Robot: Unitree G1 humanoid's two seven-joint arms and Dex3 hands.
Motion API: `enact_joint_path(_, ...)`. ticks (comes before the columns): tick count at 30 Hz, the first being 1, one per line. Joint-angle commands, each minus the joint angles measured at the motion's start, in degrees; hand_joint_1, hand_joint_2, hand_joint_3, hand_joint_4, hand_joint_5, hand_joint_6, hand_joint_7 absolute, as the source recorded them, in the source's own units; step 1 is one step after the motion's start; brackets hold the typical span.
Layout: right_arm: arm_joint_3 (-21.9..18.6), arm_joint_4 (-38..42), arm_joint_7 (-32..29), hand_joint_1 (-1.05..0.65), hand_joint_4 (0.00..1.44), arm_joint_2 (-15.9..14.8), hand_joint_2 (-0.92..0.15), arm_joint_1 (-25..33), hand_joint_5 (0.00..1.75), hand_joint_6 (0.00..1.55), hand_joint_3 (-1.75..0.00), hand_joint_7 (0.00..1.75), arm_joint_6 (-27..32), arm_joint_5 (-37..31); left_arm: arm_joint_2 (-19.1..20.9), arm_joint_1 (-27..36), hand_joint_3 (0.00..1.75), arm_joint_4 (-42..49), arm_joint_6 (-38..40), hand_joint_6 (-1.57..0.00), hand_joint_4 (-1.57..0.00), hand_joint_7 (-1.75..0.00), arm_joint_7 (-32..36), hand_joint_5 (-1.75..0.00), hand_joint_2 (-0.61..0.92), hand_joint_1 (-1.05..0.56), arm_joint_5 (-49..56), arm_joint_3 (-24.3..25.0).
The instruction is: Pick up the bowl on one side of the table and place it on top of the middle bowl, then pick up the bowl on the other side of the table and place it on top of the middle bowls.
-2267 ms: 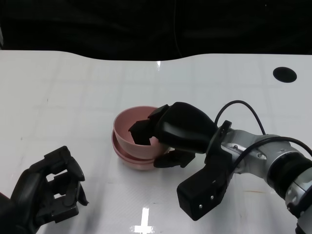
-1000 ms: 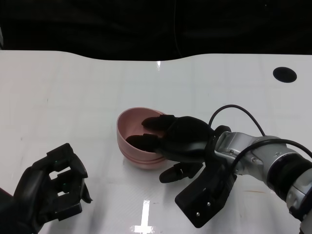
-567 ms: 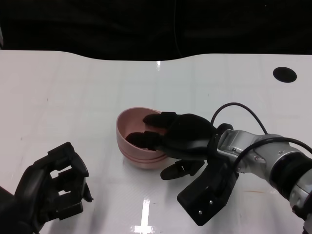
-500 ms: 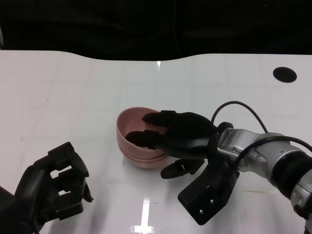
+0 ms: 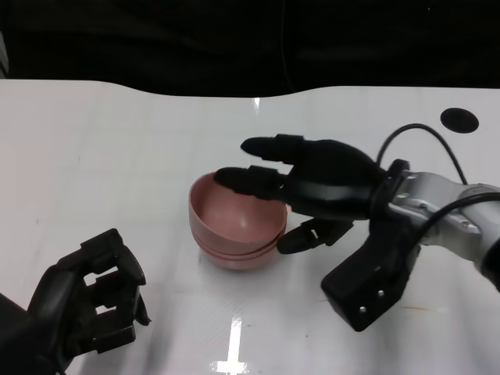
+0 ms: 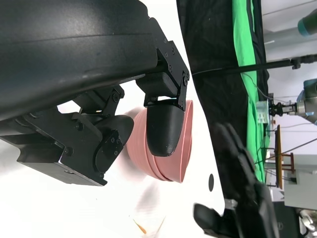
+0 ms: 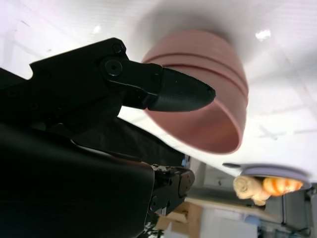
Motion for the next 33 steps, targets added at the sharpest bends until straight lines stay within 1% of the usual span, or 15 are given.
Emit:
enact_joint_path(1,-3.63,-4.66,2.16,-0.91,0.0,-3.66,-0.92,3.65,0.0,0.0,-0.6,0.0,0.48,3.43,0.14,-0.12,1.28,-0.03,-0.36,-0.7,-0.9,-1.75,1.0,-1.75,0.69,0.18,0.25,0.23)
enact_joint_path(4,-8.1,-11.2,4.99,-0.84,0.09,-7.14,-0.92,8.54,0.04,0.15,-0.46,0.05,2.29,7.28,-0.01,-0.09,1.29,-0.25,-0.19,-0.71,-0.9,-1.75,1.22,-1.75,0.68,0.19,-0.04,0.4)
enact_joint_path(6,-10.93,-14.9,5.46,-0.74,0.39,-9.23,-0.92,12.39,0.11,0.38,-0.38,0.07,2.76,9.17,-0.03,-0.06,1.3,-0.27,-0.4,-0.7,-0.88,-1.75,1.02,-1.75,0.68,0.19,-0.4,0.55)
enact_joint_path(8,-13.34,-17.63,5.33,-0.62,0.55,-10.41,-0.92,15.98,0.11,0.57,-0.31,0.08,3.14,10.83,-0.44,0.19,1.3,-0.77,-0.2,-0.7,-0.86,-1.75,1.74,-1.75,0.68,0.2,-0.51,0.81)
enact_joint_path(11,-15.75,-20.21,6.02,-0.41,0.72,-10.53,-0.92,19.37,0.09,0.8,-0.14,0.09,3.88,12.97,-1.04,0.31,1.3,-0.88,-0.81,-0.69,-0.84,-1.75,2.31,-1.75,0.67,0.21,-0.76,1.18)
enact_joint_path(12,-17.25,-21.19,6.58,-0.3,0.82,-10.47,-0.91,21.61,0.11,0.9,-0.1,0.1,4.05,15.61,-1.55,0.27,1.3,-0.85,-1.24,-0.69,-0.84,-1.75,3.05,-1.75,0.68,0.2,-0.81,1.55)
enact_joint_path(16,-22.54,-20.39,6.26,-0.06,1.13,-8.9,-0.92,28.85,0.24,1.1,-0.08,0.14,-0.23,26.27,-2.28,-0.02,1.3,-0.84,-1.8,-0.67,-0.83,-1.75,4.53,-1.75,0.69,0.2,-0.86,2.55)
enact_joint_path(18,-24.36,-18.68,5.12,-0.02,1.16,-7.34,-0.92,31.22,0.33,1.15,-0.11,0.14,-2.65,29.33,-2.28,-0.2,1.3,-0.6,-2.05,-0.66,-0.83,-1.75,4.76,-1.75,0.69,0.2,-0.69,2.76)
enact_joint_path(22,-27.93,-14.95,3.43,0.04,1.13,-3.0,-0.92,34.84,0.6,1.27,-0.27,0.19,-6.66,34.73,-2.02,-0.43,1.3,-0.35,-1.75,-0.66,-0.83,-1.75,4.63,-1.75,0.7,0.2,-0.87,3.15)
enact_joint_path(24,-29.71,-15.52,5.66,0.04,1.12,0.02,-0.91,37.59,0.69,1.28,-0.35,0.21,-4.68,40.99,-2.0,-0.52,1.3,-0.17,-1.56,-0.66,-0.83,-1.75,4.37,-1.75,0.7,0.19,-1.55,3.48)
enact_joint_path(25,-30.52,-16.37,7.23,0.04,1.07,1.58,-0.85,39.06,0.85,1.26,-0.52,0.28,-3.17,44.72,-1.98,-0.57,1.3,-0.05,-1.56,-0.66,-0.84,-1.75,4.26,-1.75,0.69,0.19,-1.77,3.63)
enact_joint_path(27,-31.69,-18.69,10.54,0.03,1.02,3.9,-0.75,41.42,1.02,1.18,-0.75,0.47,0.03,50.93,-1.92,-0.64,1.3,0.1,-1.51,-0.66,-0.84,-1.75,4.13,-1.75,0.68,0.19,-2.05,3.81)
enact_joint_path(28,-32.21,-20.82,12.42,0.0,0.96,5.19,-0.75,43.0,1.2,1.08,-0.8,0.67,2.68,54.71,-1.81,-0.68,1.3,0.16,-1.34,-0.66,-0.84,-1.75,3.91,-1.75,0.68,0.19,-2.38,3.89)
enact_joint_path(31,-33.74,-26.5,16.48,-0.09,0.87,8.31,-0.73,47.07,1.49,0.88,-0.85,1.11,9.54,62.7,-1.42,-0.76,1.31,0.38,-0.96,-0.66,-0.83,-1.75,3.21,-1.75,0.67,0.19,-3.48,4.06)
enact_joint_path(33,-34.64,-29.96,17.66,-0.13,0.89,10.75,-0.69,49.6,1.54,0.87,-0.89,1.19,13.74,66.82,-0.79,-0.97,1.31,1.22,-1.47,-0.65,-0.82,-1.75,2.03,-1.75,0.67,0.19,-3.88,4.22)
